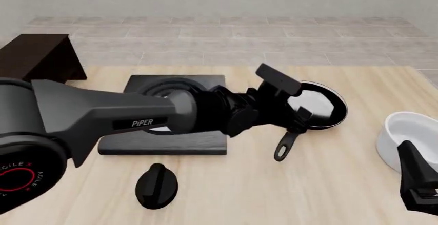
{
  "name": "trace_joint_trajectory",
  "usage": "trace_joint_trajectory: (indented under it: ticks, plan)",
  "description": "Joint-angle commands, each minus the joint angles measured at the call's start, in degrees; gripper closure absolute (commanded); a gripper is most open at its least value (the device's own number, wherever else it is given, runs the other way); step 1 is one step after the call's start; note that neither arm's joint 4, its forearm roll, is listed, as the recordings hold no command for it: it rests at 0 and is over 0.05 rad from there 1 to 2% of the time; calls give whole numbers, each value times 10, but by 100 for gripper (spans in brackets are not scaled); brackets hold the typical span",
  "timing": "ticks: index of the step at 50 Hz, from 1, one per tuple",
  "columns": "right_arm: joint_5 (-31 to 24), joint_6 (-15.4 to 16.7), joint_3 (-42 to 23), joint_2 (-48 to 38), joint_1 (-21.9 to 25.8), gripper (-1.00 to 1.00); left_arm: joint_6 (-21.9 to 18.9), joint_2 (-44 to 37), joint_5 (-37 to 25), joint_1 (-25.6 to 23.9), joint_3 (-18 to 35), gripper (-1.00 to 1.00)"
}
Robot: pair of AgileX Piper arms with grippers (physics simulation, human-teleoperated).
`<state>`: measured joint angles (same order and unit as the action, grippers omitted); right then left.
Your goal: Put the frying pan on top of the cabinet.
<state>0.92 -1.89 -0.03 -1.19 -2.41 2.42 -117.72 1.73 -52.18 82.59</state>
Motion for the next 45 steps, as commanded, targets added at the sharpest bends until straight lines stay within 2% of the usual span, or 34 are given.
trace_joint_trajectory:
  ticks: [1, 45]
  plan:
    - [0, -3, 0, 0, -1, -100, 0, -13, 0, -1, 3, -100]
    - [9, -8, 0, -9, -2, -100, -2, -57, 10, -4, 16, -100]
